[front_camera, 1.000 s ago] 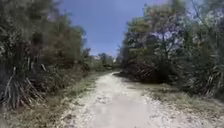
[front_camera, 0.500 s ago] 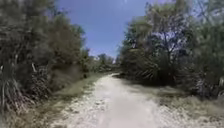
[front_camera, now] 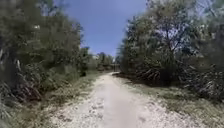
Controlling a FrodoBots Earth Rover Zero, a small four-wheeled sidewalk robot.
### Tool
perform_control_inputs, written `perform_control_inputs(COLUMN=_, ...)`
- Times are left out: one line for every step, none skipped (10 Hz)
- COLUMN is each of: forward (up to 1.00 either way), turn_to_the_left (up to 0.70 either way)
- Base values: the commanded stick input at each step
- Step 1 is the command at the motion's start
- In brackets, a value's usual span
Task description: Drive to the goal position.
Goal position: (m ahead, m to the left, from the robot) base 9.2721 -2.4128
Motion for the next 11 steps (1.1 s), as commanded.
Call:
perform_control_inputs(forward=0.50, turn_to_the_left=0.00)
perform_control_inputs(forward=0.50, turn_to_the_left=0.00)
perform_control_inputs(forward=0.50, turn_to_the_left=0.00)
perform_control_inputs(forward=0.50, turn_to_the_left=0.00)
perform_control_inputs(forward=0.50, turn_to_the_left=0.00)
perform_control_inputs(forward=0.50, turn_to_the_left=0.00)
perform_control_inputs(forward=0.50, turn_to_the_left=0.00)
perform_control_inputs(forward=0.50, turn_to_the_left=0.00)
perform_control_inputs(forward=0.50, turn_to_the_left=0.00)
perform_control_inputs(forward=0.50, turn_to_the_left=0.00)
perform_control_inputs(forward=0.50, turn_to_the_left=0.00)
